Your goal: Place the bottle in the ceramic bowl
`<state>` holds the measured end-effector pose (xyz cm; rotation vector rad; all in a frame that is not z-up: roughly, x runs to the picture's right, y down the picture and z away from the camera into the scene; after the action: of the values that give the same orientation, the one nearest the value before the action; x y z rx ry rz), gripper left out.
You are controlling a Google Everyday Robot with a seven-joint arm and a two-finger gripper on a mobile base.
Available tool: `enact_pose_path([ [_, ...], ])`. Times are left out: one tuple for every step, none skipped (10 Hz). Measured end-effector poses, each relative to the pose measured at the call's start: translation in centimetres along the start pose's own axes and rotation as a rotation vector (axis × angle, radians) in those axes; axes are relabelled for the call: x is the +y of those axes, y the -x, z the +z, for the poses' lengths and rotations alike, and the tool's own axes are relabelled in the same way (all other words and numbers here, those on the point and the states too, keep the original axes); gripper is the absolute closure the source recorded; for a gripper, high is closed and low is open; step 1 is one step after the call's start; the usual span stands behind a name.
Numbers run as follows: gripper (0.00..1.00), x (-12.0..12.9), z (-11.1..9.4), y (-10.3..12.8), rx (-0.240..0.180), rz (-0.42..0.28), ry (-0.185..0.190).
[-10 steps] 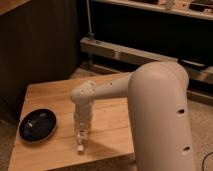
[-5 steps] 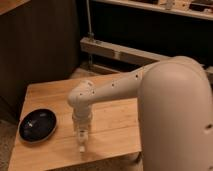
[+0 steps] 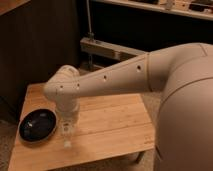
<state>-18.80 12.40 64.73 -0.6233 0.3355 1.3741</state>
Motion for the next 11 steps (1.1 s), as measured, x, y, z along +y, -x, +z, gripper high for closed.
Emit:
enact_pose_path([
  [1.00,1.8,-0.5,1.2,-0.014,-0.035,-0.002],
  [1.00,3.9,-0.7,2.4,-0.020,-0.075,-0.004],
  [1.00,6.3,-0.8,3.9,-0.030,-0.122,-0.002],
  [1.00,8.7,-0.6,5.6,-0.044,-0.174,-0.001],
  [1.00,10.0,-0.4,6.5,-0.059,-0.213,-0.002],
  [0.95,11.4,0.0,7.3,-0.080,-0.267,0.002],
  [0.86,12.5,0.6,8.0,-0.104,-0.322,0.016],
  [0.76,12.8,1.3,8.5,-0.120,-0.356,0.029],
  [0.66,13.0,1.7,8.6,-0.134,-0.388,0.050],
  [0.56,12.7,2.1,8.6,-0.147,-0.418,0.082],
  [0.45,12.1,2.4,8.8,-0.160,-0.437,0.112],
])
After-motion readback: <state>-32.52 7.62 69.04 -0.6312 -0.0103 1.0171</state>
